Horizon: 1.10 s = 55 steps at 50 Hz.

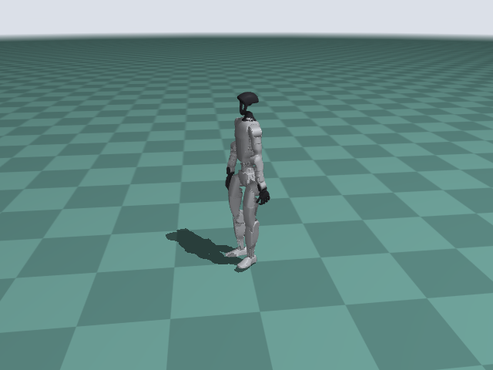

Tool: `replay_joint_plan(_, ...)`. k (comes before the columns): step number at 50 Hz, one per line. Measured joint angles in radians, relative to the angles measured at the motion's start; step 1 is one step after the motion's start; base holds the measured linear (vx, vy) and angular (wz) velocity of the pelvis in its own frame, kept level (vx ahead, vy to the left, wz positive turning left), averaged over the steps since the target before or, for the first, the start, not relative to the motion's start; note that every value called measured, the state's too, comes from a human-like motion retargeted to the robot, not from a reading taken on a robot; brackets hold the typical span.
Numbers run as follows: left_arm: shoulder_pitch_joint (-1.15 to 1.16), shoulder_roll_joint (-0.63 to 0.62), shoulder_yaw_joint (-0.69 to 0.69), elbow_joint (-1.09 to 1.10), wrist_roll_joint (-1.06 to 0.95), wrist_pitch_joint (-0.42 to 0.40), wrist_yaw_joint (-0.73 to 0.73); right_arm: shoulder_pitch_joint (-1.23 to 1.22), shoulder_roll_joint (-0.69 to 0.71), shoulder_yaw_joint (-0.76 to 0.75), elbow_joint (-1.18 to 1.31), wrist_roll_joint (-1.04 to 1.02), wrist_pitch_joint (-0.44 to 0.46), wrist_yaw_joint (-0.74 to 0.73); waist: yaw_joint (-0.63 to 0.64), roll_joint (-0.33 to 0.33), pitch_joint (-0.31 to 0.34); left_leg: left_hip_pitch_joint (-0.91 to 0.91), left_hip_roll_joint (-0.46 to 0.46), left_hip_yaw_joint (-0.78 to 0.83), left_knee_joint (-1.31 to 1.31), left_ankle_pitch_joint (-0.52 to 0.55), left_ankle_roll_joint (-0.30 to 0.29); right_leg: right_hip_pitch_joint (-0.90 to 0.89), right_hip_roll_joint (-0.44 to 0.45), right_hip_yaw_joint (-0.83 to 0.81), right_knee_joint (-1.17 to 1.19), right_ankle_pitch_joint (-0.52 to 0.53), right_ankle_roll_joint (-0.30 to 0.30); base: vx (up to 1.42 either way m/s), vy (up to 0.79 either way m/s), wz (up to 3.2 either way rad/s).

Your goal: In place motions

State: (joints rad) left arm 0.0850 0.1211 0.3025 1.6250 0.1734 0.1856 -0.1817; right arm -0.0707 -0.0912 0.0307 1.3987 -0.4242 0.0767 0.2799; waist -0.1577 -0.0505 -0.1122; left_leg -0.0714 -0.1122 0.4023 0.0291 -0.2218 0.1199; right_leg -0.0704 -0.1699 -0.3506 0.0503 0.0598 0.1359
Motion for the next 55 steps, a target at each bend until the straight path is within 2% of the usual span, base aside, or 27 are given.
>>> replay_joint_plan(2,0.021,-0.020,0.002,-0.019,-0.036,-0.015,-0.024,-0.018,-0.001,0.022,-0.032,-0.004,-0.004,0.007,-0.012,0.022,0.011,0.000,0.017,0.012,-0.004,0.013,-0.002,-0.012,0.019,0.047,0.013,-0.008,-0.013,0.21,0.09,-0.16)
replay_joint_plan(7,0.004,-0.049,-0.013,-0.031,-0.012,-0.011,-0.059,-0.028,0.008,0.038,-0.094,0.023,-0.019,0.002,-0.095,0.074,0.025,-0.010,0.054,0.009,0.004,0.034,-0.011,0.004,0.049,0.005,-0.006,-0.010,-0.022,0.15,0.01,0.22)
replay_joint_plan(14,-0.017,-0.055,-0.112,-0.120,0.029,-0.016,-0.058,0.009,-0.007,-0.030,0.003,0.071,-0.010,-0.003,-0.049,0.074,-0.001,-0.003,0.066,0.009,0.004,0.049,-0.028,0.006,0.063,0.012,-0.006,-0.015,-0.041,0.18,-0.04,0.00)
replay_joint_plan(23,-0.073,-0.052,-0.134,-0.164,0.026,-0.023,-0.089,0.051,-0.036,-0.092,0.104,0.094,-0.008,-0.079,-0.078,0.100,-0.013,-0.002,0.092,-0.007,-0.005,0.062,-0.046,0.001,0.093,0.007,-0.008,-0.018,-0.059,0.09,-0.04,0.06)
replay_joint_plan(35,-0.036,-0.034,-0.093,-0.120,0.043,-0.013,-0.110,0.078,-0.034,-0.082,0.110,0.035,0.024,-0.069,-0.112,0.137,-0.028,0.013,0.151,-0.004,0.016,0.064,-0.089,0.001,0.154,0.028,-0.005,-0.024,-0.096,0.14,-0.09,-0.06)
replay_joint_plan(41,0.019,-0.023,-0.063,-0.116,0.025,0.000,-0.092,0.070,-0.021,-0.065,0.092,0.042,0.023,-0.065,-0.104,0.131,-0.016,-0.023,0.183,-0.028,0.160,0.048,-0.102,0.020,0.173,0.064,0.005,-0.027,-0.117,0.18,-0.10,-0.09)
replay_joint_plan(44,0.025,-0.013,-0.054,-0.122,0.018,0.010,-0.074,0.054,-0.020,-0.054,0.087,0.046,0.023,-0.060,-0.096,0.103,0.005,-0.089,0.189,-0.036,0.324,0.089,-0.076,0.031,0.153,0.079,0.013,-0.026,-0.118,0.11,-0.10,0.13)
replay_joint_plan(47,0.016,-0.001,-0.048,-0.138,0.020,0.018,-0.061,0.034,-0.025,-0.044,0.078,0.043,0.020,-0.058,-0.106,0.070,0.017,-0.249,0.176,-0.104,0.573,0.129,0.000,0.026,0.114,0.054,0.012,-0.022,-0.114,0.00,-0.02,0.71)
replay_joint_plan(48,0.015,0.001,-0.049,-0.144,0.022,0.018,-0.061,0.032,-0.029,-0.042,0.077,0.043,0.018,-0.057,-0.101,0.068,0.021,-0.270,0.196,-0.074,0.592,0.125,0.003,0.023,0.112,0.047,0.011,-0.019,-0.114,-0.01,-0.01,0.40)
replay_joint_plan(51,0.004,-0.001,-0.048,-0.165,0.022,0.013,-0.068,0.016,-0.048,-0.033,0.083,0.038,0.017,-0.055,-0.057,0.058,0.041,-0.362,0.218,-0.006,0.525,0.085,-0.002,0.019,0.108,0.032,0.005,-0.006,-0.119,-0.08,0.03,0.18)
replay_joint_plan(55,-0.012,-0.019,-0.047,-0.191,-0.006,0.004,-0.071,-0.009,-0.073,-0.035,0.085,0.033,0.020,-0.067,0.002,0.038,0.115,-0.495,0.132,-0.116,0.302,0.040,-0.021,0.041,0.097,0.021,0.001,0.010,-0.134,-0.18,0.07,0.23)
